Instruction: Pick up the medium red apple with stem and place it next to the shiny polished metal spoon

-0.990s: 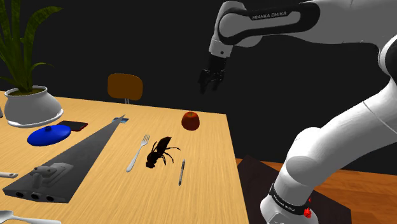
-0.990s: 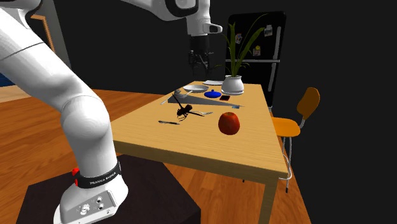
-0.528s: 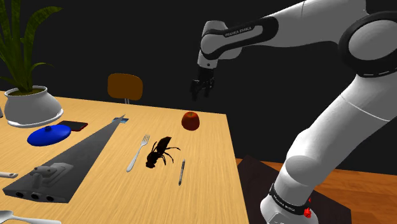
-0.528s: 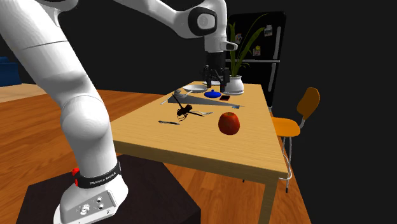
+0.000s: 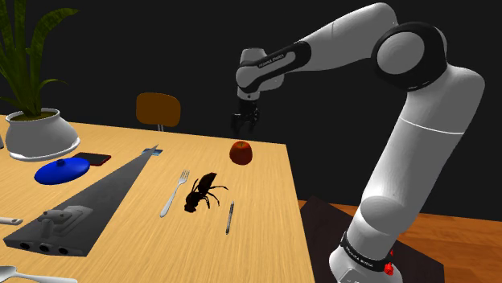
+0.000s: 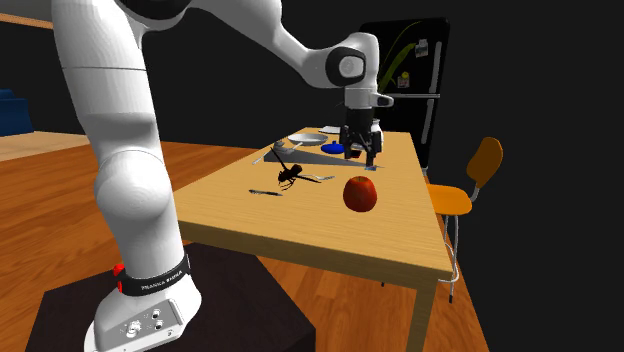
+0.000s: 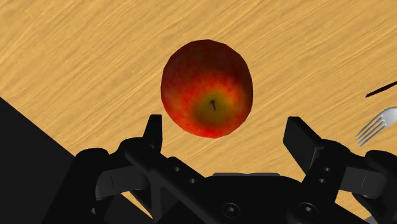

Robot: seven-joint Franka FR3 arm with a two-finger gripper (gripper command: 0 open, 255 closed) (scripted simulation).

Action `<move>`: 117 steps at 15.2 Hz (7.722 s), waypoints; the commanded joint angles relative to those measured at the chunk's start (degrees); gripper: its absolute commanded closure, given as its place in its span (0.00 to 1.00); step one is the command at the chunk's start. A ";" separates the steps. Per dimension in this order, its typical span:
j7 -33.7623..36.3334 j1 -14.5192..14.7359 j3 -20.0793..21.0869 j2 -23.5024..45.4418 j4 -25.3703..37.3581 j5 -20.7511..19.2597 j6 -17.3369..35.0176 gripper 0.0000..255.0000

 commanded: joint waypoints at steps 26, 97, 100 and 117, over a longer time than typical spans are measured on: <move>-0.01 -0.02 -0.01 2.49 -1.58 0.00 3.98 1.00; 54.79 25.86 27.74 10.85 23.20 -6.32 -14.34 1.00; 58.97 29.00 28.80 15.50 28.35 -8.57 -15.50 1.00; 70.88 44.29 28.87 37.78 53.93 -17.40 -20.75 1.00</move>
